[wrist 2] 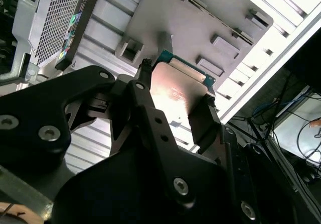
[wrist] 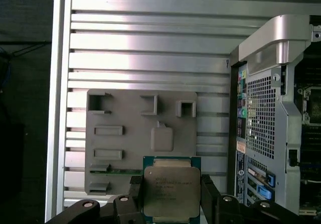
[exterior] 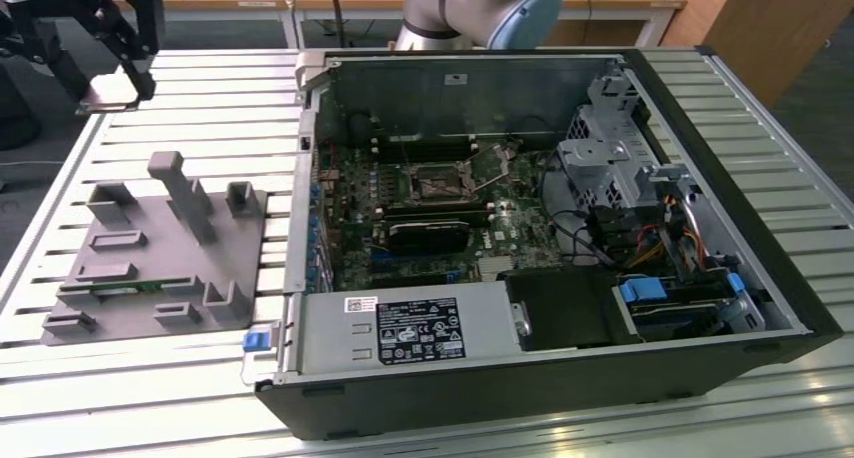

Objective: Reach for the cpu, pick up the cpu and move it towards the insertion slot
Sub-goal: 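Pick up the cpu and move it towards the insertion slot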

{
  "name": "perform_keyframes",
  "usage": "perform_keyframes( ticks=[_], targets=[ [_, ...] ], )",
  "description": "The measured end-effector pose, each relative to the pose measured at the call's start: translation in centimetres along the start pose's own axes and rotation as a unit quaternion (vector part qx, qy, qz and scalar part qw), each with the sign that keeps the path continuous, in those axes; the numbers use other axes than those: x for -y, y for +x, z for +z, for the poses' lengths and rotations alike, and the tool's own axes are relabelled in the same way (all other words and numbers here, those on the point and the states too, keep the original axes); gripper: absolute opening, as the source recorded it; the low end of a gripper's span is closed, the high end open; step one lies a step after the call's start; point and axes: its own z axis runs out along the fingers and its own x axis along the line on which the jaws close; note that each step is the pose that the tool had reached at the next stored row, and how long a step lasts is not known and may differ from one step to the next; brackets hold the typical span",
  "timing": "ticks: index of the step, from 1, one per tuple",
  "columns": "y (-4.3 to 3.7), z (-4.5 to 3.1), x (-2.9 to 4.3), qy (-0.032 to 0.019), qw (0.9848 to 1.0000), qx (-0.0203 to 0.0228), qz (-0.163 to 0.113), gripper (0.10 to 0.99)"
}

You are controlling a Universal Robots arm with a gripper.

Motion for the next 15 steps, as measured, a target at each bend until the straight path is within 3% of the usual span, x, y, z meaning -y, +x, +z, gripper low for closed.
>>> perform_keyframes(
  ticks=[15],
  targets=[
    [-2.18, 0.02, 0.03, 0.0000, 1.0000, -0.0001, 0.000, 0.541]
  ],
)
